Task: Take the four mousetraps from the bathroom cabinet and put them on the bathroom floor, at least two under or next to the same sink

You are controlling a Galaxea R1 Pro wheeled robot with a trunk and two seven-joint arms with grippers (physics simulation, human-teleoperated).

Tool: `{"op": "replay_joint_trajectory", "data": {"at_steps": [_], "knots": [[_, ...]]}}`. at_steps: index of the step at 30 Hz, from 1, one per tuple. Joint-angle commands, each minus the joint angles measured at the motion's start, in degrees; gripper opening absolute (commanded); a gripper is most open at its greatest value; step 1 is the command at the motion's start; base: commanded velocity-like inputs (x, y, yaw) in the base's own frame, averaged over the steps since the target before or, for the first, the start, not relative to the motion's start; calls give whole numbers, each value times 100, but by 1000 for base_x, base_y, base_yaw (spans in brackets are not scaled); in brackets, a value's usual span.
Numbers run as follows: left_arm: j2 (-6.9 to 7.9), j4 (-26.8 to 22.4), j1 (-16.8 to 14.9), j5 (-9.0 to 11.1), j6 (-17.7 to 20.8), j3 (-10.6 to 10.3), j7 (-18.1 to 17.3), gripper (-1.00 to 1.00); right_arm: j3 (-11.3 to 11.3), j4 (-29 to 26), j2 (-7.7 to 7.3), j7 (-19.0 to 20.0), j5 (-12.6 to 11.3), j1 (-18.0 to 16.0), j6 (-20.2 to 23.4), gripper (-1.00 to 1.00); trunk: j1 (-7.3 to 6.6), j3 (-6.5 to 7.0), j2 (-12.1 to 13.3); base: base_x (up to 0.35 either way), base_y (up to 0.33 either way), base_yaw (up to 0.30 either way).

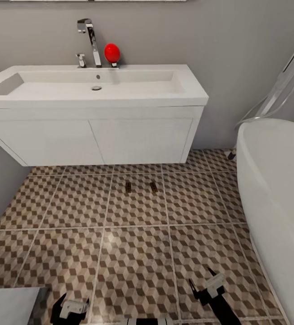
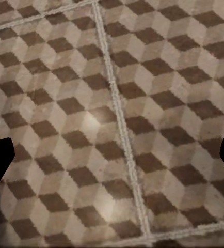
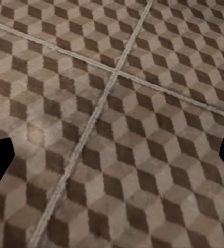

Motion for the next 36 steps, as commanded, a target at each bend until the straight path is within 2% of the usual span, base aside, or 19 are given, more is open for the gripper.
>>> {"op": "replay_joint_trajectory", "data": {"at_steps": [1, 17, 31, 36], "knots": [[-1, 38, -2, 21, -16, -52, 38, 100, 1, 1, -1, -47, 57, 14, -9, 100, -23, 15, 40, 0, 0, 0], [-102, 283, -2, 21, -186, -51, 38, 100, -2, 1, -2, -48, 54, 62, -9, 100, -375, 303, 682, 0, 0, 0], [-115, 304, -2, 20, -211, -52, 38, 100, 5, 1, -2, -51, 54, 63, -1, 100, -682, 554, 1244, 0, 0, 0], [-170, 312, -2, 17, -265, -52, 38, 100, 5, 1, 3, -47, 54, 63, -1, 100, -792, 644, 1444, 0, 0, 0]]}}
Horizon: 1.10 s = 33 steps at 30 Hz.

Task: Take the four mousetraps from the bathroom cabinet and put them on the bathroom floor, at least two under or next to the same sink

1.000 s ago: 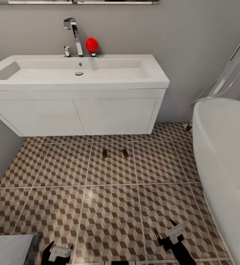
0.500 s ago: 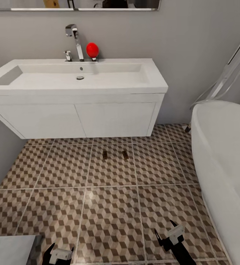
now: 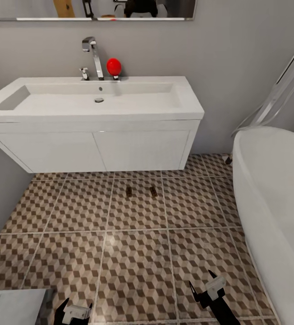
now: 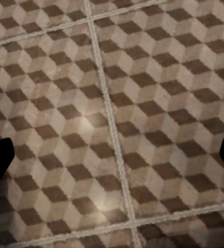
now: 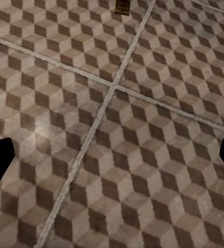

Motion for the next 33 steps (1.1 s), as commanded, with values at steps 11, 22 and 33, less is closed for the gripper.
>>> {"op": "replay_joint_trajectory", "data": {"at_steps": [11, 22, 33], "knots": [[-93, 287, -2, 25, -131, -51, 37, 100, 2, 1, 17, -46, 58, 17, -7, 100, -243, 195, 441, 0, 0, 0], [-161, 538, -2, 517, -145, -42, 41, 100, 2, 1, 54, -49, 58, 33, 30, 100, -484, 392, 882, 0, 0, 0], [-159, 607, 81, 1134, -138, -42, 35, 100, -3, 1, 55, -48, 58, 41, 61, 100, -726, 590, 1324, 0, 0, 0]]}}
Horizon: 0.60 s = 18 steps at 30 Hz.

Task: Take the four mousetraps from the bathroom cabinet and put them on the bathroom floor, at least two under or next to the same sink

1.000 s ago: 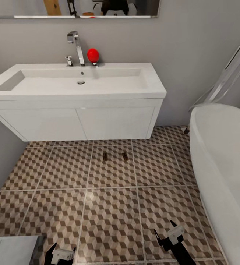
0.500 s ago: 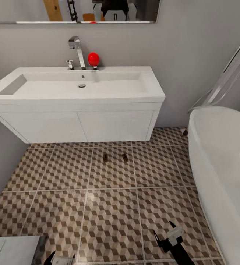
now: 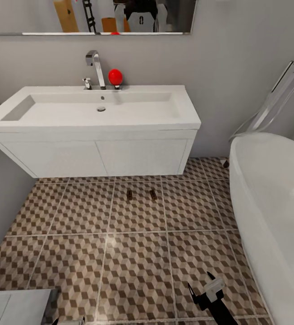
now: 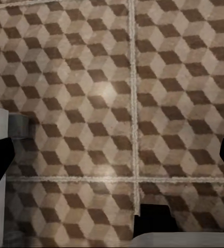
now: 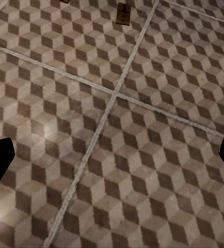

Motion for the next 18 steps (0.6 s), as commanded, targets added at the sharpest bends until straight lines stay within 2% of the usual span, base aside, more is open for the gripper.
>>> {"op": "replay_joint_trajectory", "data": {"at_steps": [1, 18], "knots": [[-1, 19, 3, 19, -27, -51, 32, 100, 3, 2, -1, -48, 58, -2, -9, 100, -23, 16, 40, 0, 0, 0], [0, 30, 119, 39, -11, -51, 34, 100, 3, 2, -1, -52, 58, 4, -8, 100, -396, 321, 722, 0, 0, 0]]}}
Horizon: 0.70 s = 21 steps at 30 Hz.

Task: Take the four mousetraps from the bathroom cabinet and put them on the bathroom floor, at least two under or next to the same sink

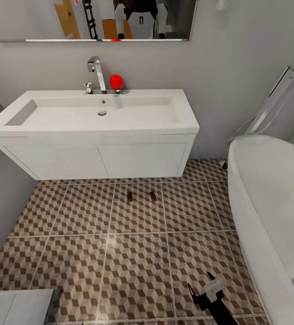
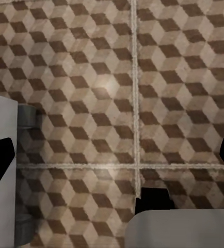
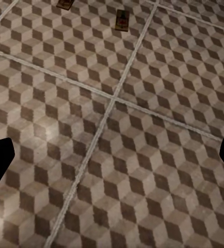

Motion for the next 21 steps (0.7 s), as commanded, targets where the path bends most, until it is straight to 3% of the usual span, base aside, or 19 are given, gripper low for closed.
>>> {"op": "replay_joint_trajectory", "data": {"at_steps": [1, 21], "knots": [[-3, 19, -6, 15, -27, -50, 31, 100, 1, 2, -1, -46, 58, -1, -9, 100, -23, 15, 40, 0, 0, 0], [-21, 19, -4, 15, 6, -58, 31, 100, -1, 2, -1, -48, 58, 27, 57, 100, -462, 375, 842, 0, 0, 0]]}}
